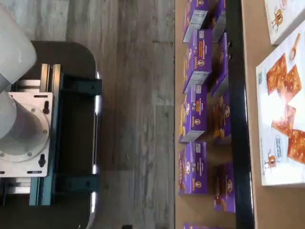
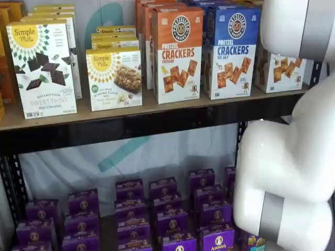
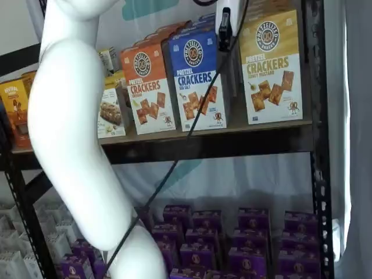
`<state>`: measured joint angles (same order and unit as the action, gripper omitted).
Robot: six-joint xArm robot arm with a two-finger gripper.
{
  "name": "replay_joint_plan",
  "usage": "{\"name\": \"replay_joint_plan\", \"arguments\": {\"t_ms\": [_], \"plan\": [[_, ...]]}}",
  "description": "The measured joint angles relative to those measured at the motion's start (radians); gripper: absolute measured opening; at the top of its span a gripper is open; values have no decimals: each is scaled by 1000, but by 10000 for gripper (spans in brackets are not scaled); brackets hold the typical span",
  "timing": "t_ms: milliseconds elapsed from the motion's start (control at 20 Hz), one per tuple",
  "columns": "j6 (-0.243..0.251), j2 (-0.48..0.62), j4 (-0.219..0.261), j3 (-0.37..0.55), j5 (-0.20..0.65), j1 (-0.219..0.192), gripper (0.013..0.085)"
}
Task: Retrieve the yellow and white box located on the top shelf, the sixth one from the left
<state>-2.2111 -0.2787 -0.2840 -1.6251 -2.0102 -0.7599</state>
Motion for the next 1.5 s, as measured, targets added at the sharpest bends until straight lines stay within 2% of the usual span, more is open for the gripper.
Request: {"name": "replay_joint_plan", "arguments": {"t_ms": [150,300,400,550,650,800,1050,1350,1500], "plan": [[-3,-21,61,16,-3,26,850],[-6,-47,66,44,3,24,850],[-9,-62,53,59,11,15,850],[-14,-65,1,59,8,-17,850],[-17,-62,-64,50,3,-55,850],[-21,-75,-176,64,41,-116,850],[-11,-68,-296,52,65,-174,850],[-6,-119,-401,134,222,-182,850],[-19,-141,-406,173,329,-153,850]]}}
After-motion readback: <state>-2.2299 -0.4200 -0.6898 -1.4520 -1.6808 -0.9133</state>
